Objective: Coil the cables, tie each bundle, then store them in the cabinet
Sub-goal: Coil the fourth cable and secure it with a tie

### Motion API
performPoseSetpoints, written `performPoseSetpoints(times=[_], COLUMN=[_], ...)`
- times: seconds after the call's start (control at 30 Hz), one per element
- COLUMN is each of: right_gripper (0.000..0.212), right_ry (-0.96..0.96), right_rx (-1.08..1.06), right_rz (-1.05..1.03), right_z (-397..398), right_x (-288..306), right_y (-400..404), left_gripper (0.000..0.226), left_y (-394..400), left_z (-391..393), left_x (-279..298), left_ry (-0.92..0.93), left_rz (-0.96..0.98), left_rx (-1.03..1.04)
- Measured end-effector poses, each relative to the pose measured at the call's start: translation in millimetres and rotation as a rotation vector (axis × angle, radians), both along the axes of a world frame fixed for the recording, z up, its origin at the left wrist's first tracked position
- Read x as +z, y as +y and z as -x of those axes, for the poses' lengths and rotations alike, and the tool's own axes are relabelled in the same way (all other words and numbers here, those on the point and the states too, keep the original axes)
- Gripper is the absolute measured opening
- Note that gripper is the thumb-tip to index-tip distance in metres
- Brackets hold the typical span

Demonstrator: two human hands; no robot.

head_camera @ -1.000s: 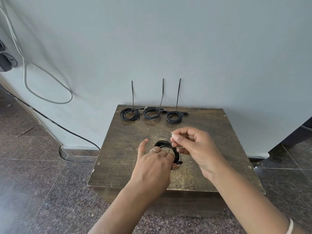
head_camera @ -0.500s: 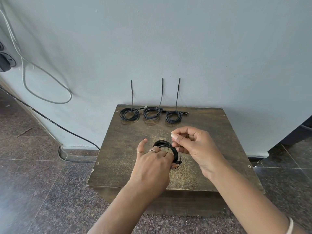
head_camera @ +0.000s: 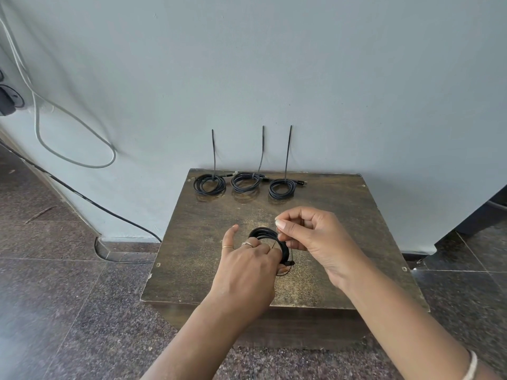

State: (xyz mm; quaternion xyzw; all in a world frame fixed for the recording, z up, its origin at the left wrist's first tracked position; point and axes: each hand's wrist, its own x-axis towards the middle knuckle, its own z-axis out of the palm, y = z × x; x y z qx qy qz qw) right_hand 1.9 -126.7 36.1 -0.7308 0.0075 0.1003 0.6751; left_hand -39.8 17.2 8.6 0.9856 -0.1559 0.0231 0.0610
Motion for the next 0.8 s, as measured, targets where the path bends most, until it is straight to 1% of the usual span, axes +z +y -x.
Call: performPoseSetpoints(times=[0.1, 0.37, 0.57, 0.7, 0.8], right_gripper=[0.004, 0.005, 0.002, 0.003, 0.002], right_ry=[0.019, 0.023, 0.001, -0.036, -0.046], right_rx=[-0.018, 0.005, 0.021, 0.057, 0.108], right_rz=[-0.043, -0.028, 0.029, 0.129, 0.191], right_z=[0.0, 0.1, 0.0, -0.8, -0.5], right_x=[0.8, 1.2, 0.0, -1.3, -2.5], right_y=[-0.7, 0.7, 0.0, -1.8, -1.3], left_gripper=[0.009, 0.011, 0.012, 0.01, 0.017], left_y=[0.7, 0.7, 0.5, 1.2, 1.1], left_z=[-0.2, -0.5, -0.9, -1.1, -1.4], left_x=[0.2, 0.5, 0.3, 0.7, 1.1], left_ry=[0.001, -0.001, -0.001, -0.002, -0.001], left_rz=[0.01, 0.009, 0.002, 0.003, 0.002], left_rx=[0.007, -0.001, 0.002, 0.012, 0.014])
